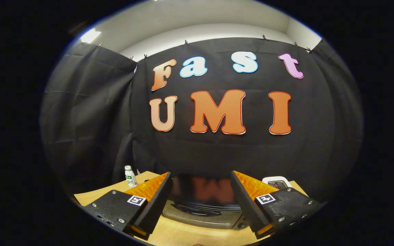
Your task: Open the toaster oven, put the food inside, and close the toaster oven door.
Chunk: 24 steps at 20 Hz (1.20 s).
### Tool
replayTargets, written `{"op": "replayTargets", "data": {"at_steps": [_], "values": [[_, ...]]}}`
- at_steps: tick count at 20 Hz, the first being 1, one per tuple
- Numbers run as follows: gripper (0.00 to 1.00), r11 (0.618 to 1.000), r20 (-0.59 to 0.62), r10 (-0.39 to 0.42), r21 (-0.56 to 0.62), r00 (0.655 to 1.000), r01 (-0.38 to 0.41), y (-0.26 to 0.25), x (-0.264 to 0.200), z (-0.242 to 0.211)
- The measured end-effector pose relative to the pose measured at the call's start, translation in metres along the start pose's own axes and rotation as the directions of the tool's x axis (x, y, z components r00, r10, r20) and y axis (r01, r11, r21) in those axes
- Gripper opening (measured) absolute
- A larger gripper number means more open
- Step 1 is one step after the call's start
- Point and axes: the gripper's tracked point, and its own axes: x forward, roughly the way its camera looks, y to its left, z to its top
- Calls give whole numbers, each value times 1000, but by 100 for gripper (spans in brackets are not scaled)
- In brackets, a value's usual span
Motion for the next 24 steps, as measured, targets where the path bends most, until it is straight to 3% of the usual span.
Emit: {"op": "replayTargets", "data": {"at_steps": [3, 9, 15, 18, 21, 24], "values": [[100, 999, -47, 10, 37, 999, -8, 6, 19, -24], [100, 997, -134, -76, 7, 988, 78, -8, 57, -81], [100, 994, -165, -109, -18, 980, 107, 5, 75, -114], [100, 991, -176, -134, -52, 975, 127, 3, 81, -128], [100, 993, -162, -118, -1, 980, 120, 5, 82, -130], [100, 991, -96, -133, -8, 986, 133, 6, 78, -131]]}}
